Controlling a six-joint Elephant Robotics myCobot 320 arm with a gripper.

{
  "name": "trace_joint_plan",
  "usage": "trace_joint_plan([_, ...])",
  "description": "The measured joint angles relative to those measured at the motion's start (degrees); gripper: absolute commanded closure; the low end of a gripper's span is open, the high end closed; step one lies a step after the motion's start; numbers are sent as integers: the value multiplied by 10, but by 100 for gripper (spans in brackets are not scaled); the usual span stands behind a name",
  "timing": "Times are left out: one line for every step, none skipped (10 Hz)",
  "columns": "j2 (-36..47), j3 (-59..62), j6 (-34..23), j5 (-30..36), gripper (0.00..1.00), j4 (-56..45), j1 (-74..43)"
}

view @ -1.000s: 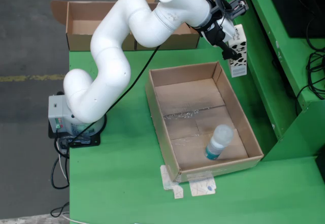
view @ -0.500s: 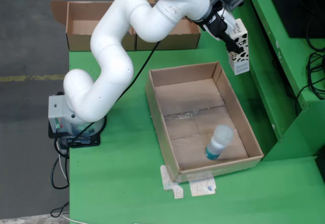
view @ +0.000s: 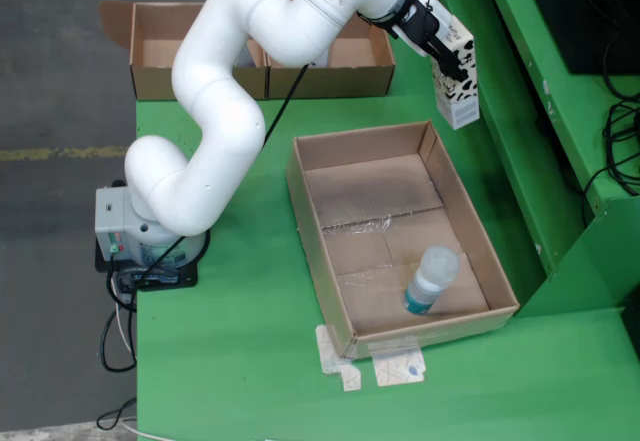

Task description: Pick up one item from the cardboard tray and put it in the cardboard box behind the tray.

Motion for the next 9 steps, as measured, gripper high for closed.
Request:
trace_joint_plan([0,0,-5,-6,100,-4,4])
trace_joint_plan([1,0,-11,-22,100,-5,22])
trace_joint_plan([1,0,-12,-19,100,-5,36])
trace_joint_plan([3,0,-21,-33,100,-8,50])
trace_joint_plan([7,0,-21,-32,100,-11,57])
trace_joint_plan([27,0,-13,-11,100,-32,74])
trace_joint_plan([42,3,-12,2,100,-60,88])
trace_joint_plan([42,2,-7,0,100,-75,90])
trace_joint_plan([56,2,4,19,100,-95,107])
